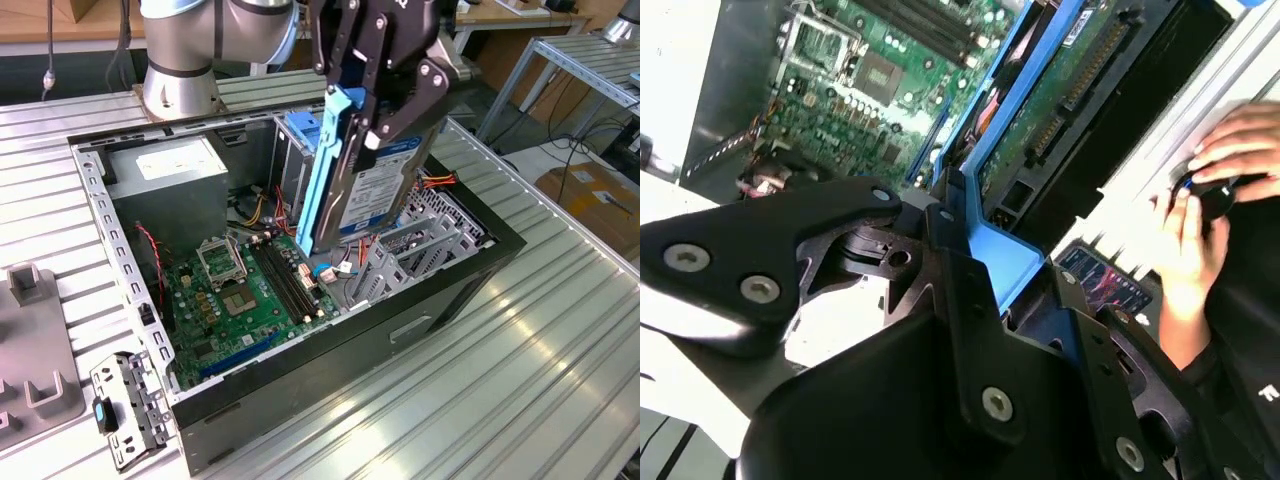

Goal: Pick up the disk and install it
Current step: 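Insert the disk into the insertion slot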

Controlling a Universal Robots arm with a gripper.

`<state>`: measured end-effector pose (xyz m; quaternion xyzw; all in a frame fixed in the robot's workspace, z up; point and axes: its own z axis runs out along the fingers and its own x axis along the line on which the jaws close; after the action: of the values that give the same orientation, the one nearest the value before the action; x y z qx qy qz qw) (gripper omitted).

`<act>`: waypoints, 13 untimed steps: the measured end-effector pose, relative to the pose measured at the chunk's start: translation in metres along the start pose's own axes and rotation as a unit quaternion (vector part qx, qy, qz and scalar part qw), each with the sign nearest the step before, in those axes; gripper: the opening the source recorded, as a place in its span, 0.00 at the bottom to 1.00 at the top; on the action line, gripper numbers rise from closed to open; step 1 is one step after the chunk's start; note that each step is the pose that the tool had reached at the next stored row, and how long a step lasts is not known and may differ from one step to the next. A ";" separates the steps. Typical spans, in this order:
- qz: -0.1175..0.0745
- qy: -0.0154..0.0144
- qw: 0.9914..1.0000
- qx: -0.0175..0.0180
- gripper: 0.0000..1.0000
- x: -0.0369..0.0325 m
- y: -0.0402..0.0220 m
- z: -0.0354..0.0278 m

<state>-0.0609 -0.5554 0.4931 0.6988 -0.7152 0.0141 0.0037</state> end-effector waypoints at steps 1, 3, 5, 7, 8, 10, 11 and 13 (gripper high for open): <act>0.000 0.000 1.000 0.000 0.37 -0.0003 -0.0047 0.0007; 0.000 0.000 1.000 0.000 0.37 -0.0010 -0.0154 0.0019; 0.000 0.000 1.000 0.000 0.37 -0.0018 -0.0261 0.0032; 0.000 0.000 1.000 0.000 0.37 -0.0028 -0.0367 0.0045; 0.000 0.000 1.000 0.000 0.37 -0.0032 -0.0417 0.0050; 0.000 0.000 1.000 0.000 0.37 -0.0039 -0.0517 0.0061; 0.000 0.000 1.000 0.000 0.37 -0.0042 -0.0558 0.0066; 0.000 0.000 1.000 0.000 0.37 -0.0049 -0.0653 0.0077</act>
<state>0.0047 -0.5522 0.4862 0.6988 -0.7152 0.0141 0.0037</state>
